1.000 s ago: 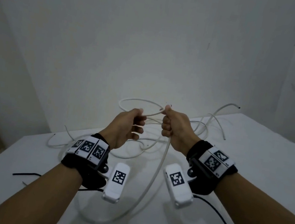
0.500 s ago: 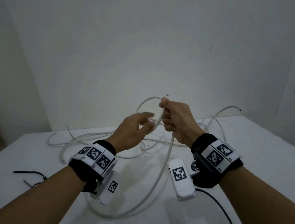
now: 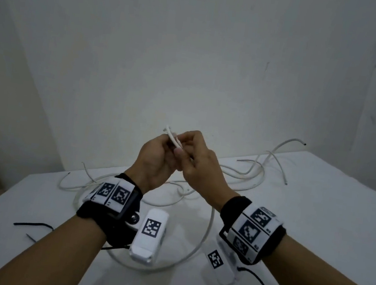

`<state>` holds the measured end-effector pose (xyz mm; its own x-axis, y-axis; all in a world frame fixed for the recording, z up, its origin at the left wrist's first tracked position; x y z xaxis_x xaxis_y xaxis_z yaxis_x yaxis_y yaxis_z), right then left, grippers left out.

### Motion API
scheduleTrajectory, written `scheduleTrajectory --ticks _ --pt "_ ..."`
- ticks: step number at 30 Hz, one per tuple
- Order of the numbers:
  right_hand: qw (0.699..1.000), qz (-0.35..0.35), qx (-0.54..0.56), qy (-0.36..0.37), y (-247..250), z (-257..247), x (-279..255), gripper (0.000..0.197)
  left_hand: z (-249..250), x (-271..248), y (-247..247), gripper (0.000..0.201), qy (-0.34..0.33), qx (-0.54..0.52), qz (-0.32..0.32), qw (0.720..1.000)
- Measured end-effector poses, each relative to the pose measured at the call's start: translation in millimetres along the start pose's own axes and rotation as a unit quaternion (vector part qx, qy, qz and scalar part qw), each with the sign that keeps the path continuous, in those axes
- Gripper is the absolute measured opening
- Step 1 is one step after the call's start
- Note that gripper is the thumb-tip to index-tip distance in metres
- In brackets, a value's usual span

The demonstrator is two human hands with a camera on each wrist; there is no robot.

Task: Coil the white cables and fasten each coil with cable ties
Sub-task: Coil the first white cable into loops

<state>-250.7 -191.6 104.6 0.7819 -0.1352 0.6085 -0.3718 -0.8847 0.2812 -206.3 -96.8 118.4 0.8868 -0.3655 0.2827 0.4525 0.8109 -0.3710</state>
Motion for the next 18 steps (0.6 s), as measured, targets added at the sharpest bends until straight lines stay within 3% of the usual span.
scheduleTrajectory --ticks 2,6,8,12,15,18 --pt "1.000 0.019 0.022 0.004 2.8 1.9 -4.5 0.004 3.7 1.2 4.8 0.040 0.015 -0.025 0.008 1.000" --pt "0.997 0.053 0.031 0.037 4.5 1.0 -5.4 0.007 9.1 2.8 12.2 0.031 0.025 -0.036 0.032 0.999" --pt "0.996 0.031 -0.021 0.087 -1.0 1.0 -8.0 0.007 12.0 3.3 13.0 0.034 0.043 -0.069 0.030 0.996" --pt "0.966 -0.016 -0.177 0.190 -13.2 7.0 -20.9 0.025 22.2 8.6 19.8 0.047 0.066 -0.141 0.043 0.987" --pt "0.951 -0.027 -0.231 0.206 -10.4 12.2 -21.0 0.025 29.0 10.6 26.6 0.034 0.040 -0.052 0.052 0.996" --pt "0.949 -0.079 -0.265 0.149 -4.3 25.1 -12.9 0.026 29.2 8.0 29.4 0.030 0.022 0.061 0.033 0.997"
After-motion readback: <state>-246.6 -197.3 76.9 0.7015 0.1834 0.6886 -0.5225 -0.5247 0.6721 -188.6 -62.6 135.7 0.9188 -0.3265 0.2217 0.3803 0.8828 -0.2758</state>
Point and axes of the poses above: each hand's wrist, its own x-axis towards the middle knuckle, its own y-axis out of the back of the hand, z = x × y, the point moved 4 cm from there along x, towards the middle knuckle, and after that the axes turned 8 degrees about -y, right-handed, at the moved point
